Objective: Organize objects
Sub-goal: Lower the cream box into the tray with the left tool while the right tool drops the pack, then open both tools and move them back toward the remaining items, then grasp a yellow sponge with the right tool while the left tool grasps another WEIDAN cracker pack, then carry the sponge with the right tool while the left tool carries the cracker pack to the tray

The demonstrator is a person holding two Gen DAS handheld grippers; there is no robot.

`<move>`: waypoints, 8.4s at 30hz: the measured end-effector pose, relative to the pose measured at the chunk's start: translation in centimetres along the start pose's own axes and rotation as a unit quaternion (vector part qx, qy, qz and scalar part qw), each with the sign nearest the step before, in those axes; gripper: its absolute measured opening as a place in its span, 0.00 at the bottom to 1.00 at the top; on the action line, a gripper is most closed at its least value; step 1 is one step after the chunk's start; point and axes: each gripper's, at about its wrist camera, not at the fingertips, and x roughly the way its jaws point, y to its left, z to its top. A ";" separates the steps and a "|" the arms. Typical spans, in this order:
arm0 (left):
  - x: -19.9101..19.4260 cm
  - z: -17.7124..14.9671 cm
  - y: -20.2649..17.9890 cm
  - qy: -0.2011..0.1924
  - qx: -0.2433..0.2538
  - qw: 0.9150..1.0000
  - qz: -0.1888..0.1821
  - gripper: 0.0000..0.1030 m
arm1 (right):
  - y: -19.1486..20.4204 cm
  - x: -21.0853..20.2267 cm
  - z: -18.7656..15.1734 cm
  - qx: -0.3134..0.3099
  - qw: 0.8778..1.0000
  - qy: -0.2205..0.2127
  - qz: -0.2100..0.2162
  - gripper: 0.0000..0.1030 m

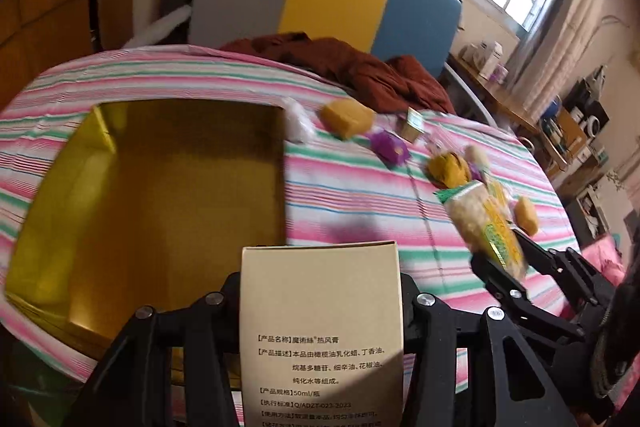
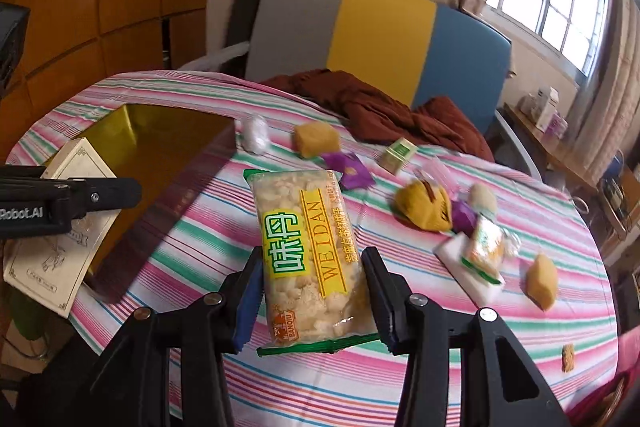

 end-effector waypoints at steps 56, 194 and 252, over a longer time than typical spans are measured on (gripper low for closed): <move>-2.4 1.7 15.8 -0.063 -0.132 0.975 0.167 1.00 | 12.5 3.4 5.6 0.064 0.976 0.012 0.208 0.51; 28.0 4.0 -36.2 0.096 0.382 0.914 -0.095 0.48 | -33.7 7.6 -14.2 0.421 0.898 -0.037 -0.122 0.51; -0.9 -1.4 -1.5 -0.126 0.077 0.988 -0.041 0.47 | -1.9 2.4 -1.1 0.167 0.978 -0.040 0.118 0.50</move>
